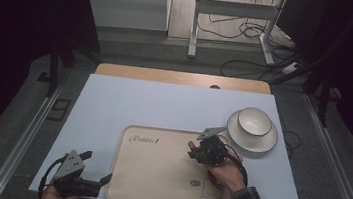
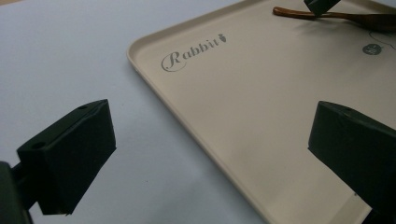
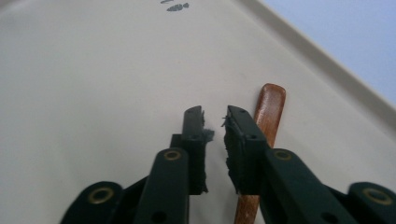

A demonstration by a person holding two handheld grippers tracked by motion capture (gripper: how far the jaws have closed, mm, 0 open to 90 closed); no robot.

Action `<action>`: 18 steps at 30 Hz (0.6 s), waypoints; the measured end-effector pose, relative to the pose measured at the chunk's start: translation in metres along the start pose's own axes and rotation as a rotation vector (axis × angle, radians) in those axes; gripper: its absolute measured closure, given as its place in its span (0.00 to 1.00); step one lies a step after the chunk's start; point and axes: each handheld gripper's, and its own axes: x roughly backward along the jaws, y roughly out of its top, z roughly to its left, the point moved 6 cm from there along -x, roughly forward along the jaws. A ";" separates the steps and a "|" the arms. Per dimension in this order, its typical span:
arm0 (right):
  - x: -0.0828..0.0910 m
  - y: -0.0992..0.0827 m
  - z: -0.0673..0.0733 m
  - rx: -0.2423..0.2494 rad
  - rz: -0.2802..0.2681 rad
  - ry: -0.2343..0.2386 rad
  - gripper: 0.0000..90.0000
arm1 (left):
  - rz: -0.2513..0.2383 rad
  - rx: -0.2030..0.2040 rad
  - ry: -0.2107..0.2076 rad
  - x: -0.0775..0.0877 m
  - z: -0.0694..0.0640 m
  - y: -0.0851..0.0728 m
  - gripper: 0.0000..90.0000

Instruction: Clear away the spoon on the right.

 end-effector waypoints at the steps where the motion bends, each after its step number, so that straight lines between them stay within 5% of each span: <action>1: -0.001 -0.001 0.000 0.005 0.000 0.001 0.90 | 0.000 -0.001 0.000 0.000 0.000 0.000 0.00; 5: -0.004 -0.002 0.000 0.017 -0.009 -0.007 0.97 | 0.001 -0.006 0.000 0.000 -0.001 0.000 0.00; 18: -0.009 -0.009 -0.008 0.018 -0.016 -0.083 1.00 | -0.005 -0.009 0.000 0.001 -0.001 0.000 0.00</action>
